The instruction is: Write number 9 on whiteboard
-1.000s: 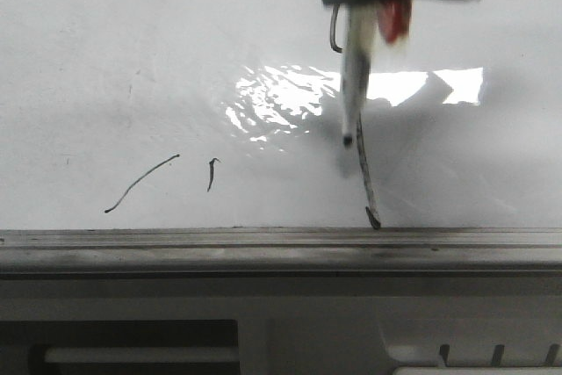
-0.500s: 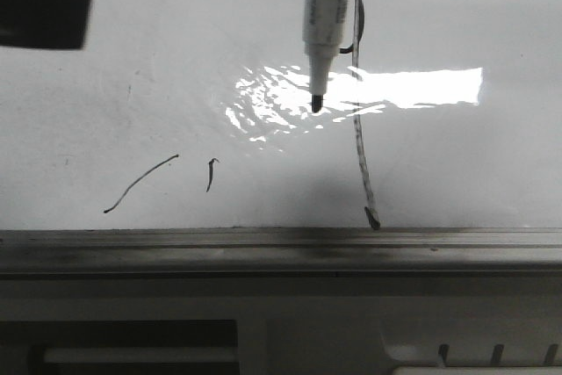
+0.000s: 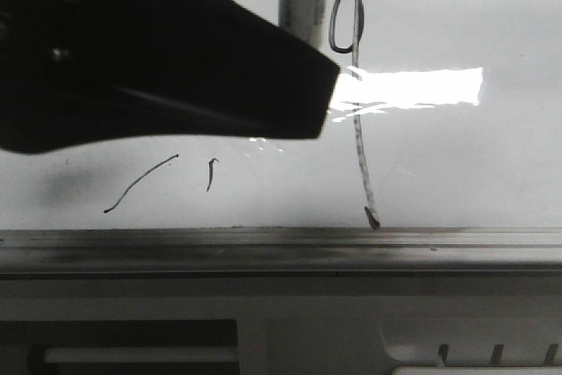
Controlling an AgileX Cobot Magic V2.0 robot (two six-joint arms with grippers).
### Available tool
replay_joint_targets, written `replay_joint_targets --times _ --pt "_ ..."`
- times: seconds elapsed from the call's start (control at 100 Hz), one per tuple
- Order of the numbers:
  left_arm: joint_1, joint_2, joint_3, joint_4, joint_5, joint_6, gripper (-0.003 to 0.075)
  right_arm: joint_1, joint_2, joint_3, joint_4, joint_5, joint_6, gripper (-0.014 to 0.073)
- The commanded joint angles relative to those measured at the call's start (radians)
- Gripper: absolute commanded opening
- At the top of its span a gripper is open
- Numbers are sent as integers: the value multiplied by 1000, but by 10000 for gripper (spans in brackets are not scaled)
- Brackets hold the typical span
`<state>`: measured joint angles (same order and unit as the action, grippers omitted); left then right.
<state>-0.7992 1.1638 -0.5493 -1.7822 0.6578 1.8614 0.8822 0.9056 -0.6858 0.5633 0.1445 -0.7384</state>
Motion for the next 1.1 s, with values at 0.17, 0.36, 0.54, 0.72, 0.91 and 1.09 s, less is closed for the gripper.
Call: replay_joint_targets --times 0.17,0.36,0.54,0.72,0.91,1.09 --pt "-2 34 -44 -79 73 7 244 2 -14 -35 -2 -32 -11 -72" --pt "-2 30 -48 -79 68 7 244 2 -14 -35 -2 2 -11 -72" --pt "-2 -7 -80 -79 68 7 244 2 -14 -29 -2 26 -11 -72" --pt "-2 -11 -99 -79 79 3 241 2 -14 -29 6 -10 -11 -72" --pt "-2 13 -83 -77 92 -3 166 2 -14 -29 6 -10 -11 -72" --pt "-2 18 -83 -77 80 -5 -20 2 -14 -29 6 2 -11 -62"
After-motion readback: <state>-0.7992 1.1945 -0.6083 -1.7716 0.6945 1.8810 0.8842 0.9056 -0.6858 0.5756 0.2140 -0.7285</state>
